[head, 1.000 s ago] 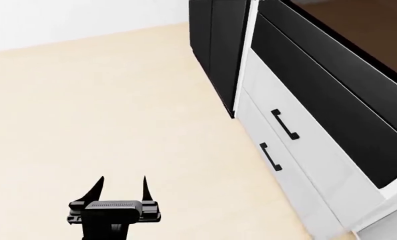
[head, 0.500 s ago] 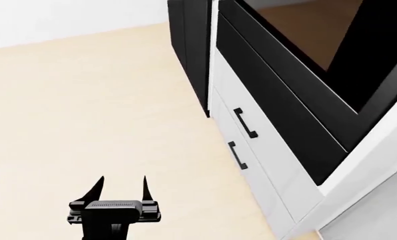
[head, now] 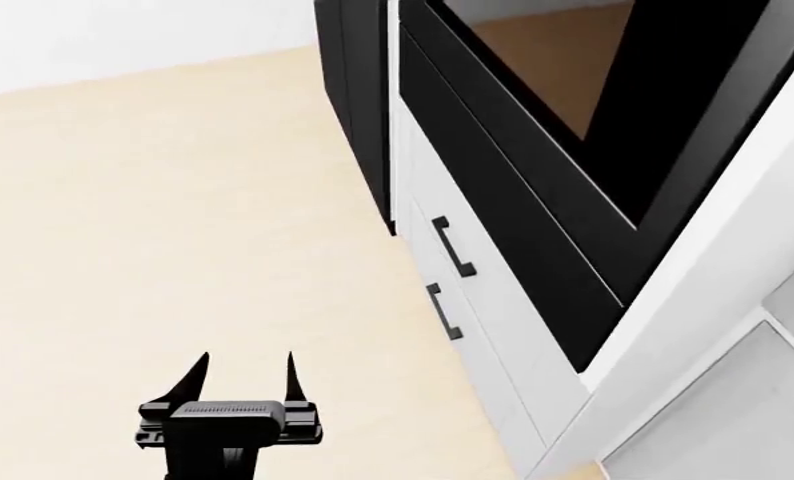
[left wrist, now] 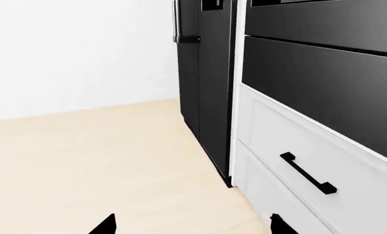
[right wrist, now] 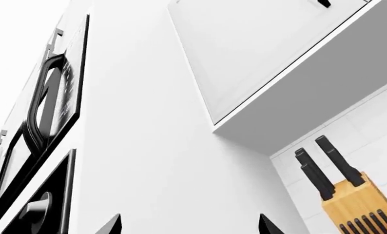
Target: Open the oven door
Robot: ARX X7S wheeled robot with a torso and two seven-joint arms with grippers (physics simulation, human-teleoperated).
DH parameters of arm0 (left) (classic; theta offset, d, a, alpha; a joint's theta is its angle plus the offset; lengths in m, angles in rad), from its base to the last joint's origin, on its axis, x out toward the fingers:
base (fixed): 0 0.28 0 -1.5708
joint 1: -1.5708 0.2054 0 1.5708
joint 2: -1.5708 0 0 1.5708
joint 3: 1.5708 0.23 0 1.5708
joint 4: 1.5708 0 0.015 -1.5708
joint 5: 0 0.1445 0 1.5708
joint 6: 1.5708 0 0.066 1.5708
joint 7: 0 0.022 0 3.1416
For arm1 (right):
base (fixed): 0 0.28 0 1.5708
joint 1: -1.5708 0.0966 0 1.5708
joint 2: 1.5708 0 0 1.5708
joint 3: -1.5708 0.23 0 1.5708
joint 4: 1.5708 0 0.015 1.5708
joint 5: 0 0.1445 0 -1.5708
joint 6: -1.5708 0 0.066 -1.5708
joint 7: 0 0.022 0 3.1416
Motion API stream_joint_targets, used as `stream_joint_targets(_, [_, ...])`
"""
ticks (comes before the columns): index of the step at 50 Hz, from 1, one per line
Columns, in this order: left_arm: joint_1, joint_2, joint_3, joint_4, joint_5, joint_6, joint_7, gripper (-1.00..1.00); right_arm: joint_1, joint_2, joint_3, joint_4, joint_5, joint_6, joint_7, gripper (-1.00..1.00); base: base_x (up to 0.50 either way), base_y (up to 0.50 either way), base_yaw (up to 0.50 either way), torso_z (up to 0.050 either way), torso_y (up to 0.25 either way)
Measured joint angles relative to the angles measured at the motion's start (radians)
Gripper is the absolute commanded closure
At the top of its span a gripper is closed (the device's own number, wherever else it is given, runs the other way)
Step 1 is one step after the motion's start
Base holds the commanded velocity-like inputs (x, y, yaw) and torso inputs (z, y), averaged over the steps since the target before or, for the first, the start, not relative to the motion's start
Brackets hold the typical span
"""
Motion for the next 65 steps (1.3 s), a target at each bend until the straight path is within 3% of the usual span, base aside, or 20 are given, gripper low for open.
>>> stream_joint_targets(32, [-0.002,-0.007,0.006,-0.002,-0.005,0.004,-0.006,-1.00,-0.003,0.000,0.002,0.000,0.000,-0.013,0.006,-1.00,0.04,0.16,0.00,0.000,0.000])
stream_joint_targets(65, [-0.003,-0.013,0.012,-0.001,-0.011,0.004,-0.013,-1.00,0.007,0.001,0.004,0.007,-0.005,-0.014,0.015,-1.00,0.17,-0.01,0.00,0.000,0.000])
